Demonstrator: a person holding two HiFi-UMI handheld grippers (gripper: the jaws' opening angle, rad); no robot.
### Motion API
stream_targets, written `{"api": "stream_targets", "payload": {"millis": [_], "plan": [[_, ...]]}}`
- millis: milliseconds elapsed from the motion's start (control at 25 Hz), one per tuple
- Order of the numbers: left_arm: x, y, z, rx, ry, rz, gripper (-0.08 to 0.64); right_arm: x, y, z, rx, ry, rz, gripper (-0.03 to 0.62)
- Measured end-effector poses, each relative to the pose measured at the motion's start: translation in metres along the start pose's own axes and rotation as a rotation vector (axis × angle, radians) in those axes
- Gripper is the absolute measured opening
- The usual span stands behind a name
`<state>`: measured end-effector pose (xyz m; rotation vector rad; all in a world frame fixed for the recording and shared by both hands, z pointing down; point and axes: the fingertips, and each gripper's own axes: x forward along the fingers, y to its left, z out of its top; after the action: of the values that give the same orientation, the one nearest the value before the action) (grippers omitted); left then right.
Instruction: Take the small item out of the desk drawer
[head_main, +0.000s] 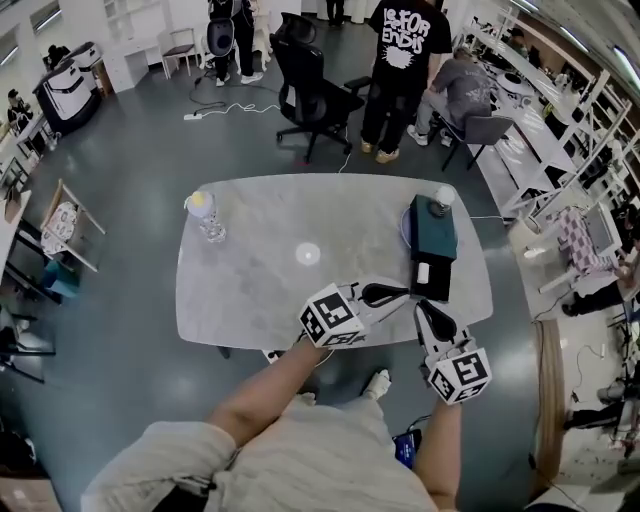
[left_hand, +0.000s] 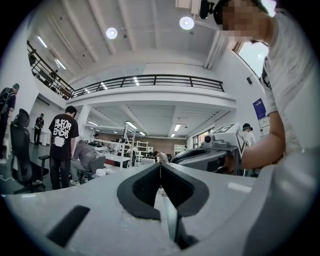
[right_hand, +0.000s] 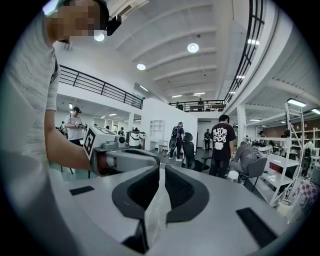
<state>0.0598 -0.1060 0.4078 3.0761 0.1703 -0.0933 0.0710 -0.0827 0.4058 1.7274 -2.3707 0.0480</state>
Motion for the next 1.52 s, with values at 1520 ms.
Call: {"api": "stream_targets", "payload": {"millis": [1520], "plan": [[0.164,0.158,-0.134,-0.215,0.191,0.261,0.015,0.108,-0.198,-0.197,-0.211,0.474,0.436,0.175]]}}
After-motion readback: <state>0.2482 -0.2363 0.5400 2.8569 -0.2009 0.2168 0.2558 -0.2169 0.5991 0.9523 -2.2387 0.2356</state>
